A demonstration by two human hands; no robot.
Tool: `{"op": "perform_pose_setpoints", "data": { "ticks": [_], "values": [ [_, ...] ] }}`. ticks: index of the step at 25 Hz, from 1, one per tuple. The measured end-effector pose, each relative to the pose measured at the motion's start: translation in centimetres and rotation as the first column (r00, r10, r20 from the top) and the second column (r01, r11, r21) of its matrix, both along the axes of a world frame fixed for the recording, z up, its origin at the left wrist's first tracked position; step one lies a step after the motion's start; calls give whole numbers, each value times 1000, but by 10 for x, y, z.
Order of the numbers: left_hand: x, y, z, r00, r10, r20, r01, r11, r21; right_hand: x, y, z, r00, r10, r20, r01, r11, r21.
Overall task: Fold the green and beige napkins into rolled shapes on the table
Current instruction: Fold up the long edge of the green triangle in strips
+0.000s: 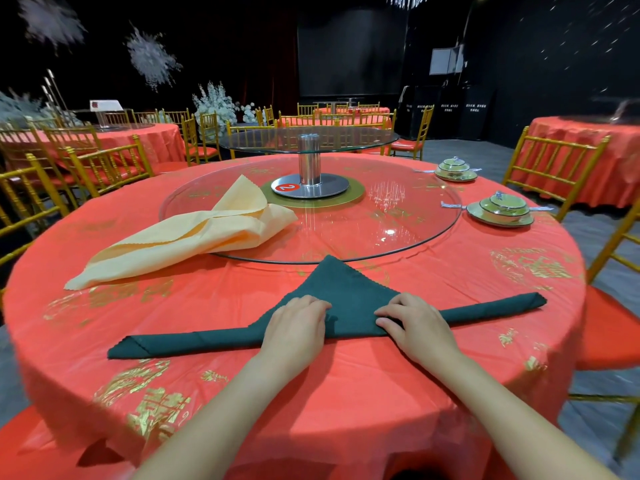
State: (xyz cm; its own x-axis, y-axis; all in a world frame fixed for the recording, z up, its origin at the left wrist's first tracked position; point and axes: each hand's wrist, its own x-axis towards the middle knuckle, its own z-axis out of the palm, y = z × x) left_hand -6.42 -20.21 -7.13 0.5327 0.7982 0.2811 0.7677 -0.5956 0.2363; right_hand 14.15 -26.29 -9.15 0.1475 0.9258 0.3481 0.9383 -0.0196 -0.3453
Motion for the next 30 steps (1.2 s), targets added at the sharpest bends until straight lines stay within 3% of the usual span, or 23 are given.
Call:
{"op": "perform_pose_setpoints", "data": {
  "ticks": [7,16,22,30],
  "values": [
    [27,-2,-20,976,86,-200,-119,980,-162,-1,1,-4,998,-14,53,14,1000,-15],
    [29,-2,-18,960,87,-267,-119,987,-108,-47,10,11,993,-16,119,43,973,-228],
    [29,0,-19,969,82,-232,-121,980,-159,-44,10,-3,923,-349,162,384,858,-342],
    [28,1,-22,972,89,-218,-124,980,-153,17,4,0,865,-476,159,497,768,-403]
  ]
}}
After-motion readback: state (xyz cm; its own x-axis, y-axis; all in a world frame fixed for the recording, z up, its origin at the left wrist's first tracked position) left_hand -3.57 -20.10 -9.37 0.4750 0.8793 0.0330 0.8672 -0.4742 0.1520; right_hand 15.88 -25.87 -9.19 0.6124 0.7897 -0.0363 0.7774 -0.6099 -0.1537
